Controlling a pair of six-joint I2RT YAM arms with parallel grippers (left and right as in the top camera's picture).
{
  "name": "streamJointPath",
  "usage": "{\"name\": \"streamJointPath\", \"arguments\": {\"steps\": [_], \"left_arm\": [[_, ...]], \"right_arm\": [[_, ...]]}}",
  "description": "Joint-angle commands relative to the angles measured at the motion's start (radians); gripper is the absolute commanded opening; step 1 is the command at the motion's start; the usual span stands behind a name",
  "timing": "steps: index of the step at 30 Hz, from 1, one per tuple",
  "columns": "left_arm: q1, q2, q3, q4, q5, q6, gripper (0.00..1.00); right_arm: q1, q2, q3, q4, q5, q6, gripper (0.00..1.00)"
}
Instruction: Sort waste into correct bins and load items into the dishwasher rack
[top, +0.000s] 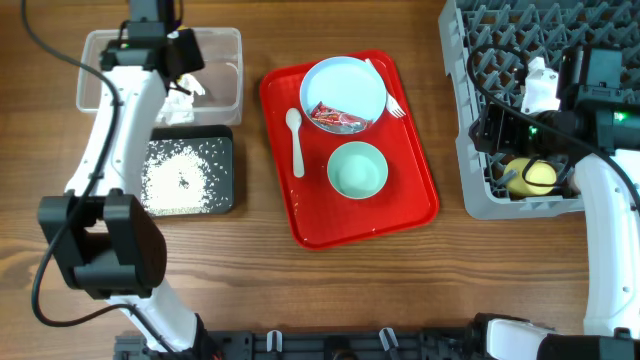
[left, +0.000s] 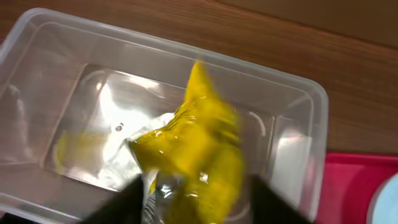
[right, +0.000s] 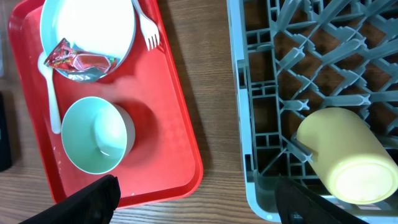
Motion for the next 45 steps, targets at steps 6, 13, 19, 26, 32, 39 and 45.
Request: {"name": "streamJointPath", "arguments": {"steps": [6,13,19,26,32,39,45], "left_arm": [[-0.047,0.012,0.004,0.016,0.233,-0.002,1.00],[-0.310,0.041,0.004,0.068,0.340,0.119,1.00],[-0.494,0.174,0.004,0.084,0.252,0.141,1.00],[-0.558,0.287,0.004,0.097,0.246,0.139,1.00],[-0.558,0.322,0.004,0.108,0.182,0.137,1.00],[-0.557,0.323,0.004,0.135,0.176,0.137,0.99],[-0.557,0.323,0.004,0.135,0.176,0.136,0.99]], "right_arm": [[-0.002,-0.008,0.014,-0.004,0.017,-0.013,0.84],[-0.002,-0.008,0.014,-0.005,0.016,-0.013,0.84],[-0.002,-0.008,0.013,-0.008,0.017,-0.013,0.84],[-0.003,-0.008,0.013,-0.008,0.017,-0.013,0.84],[-0.003,-0.008,0.012,-0.008,0.017,-0.014,0.84],[-0.003,-0.008,0.012,-0.008,0.017,-0.014,0.84],[-0.003,-0.008,0.012,-0.008,0.017,-0.014,0.84]]}}
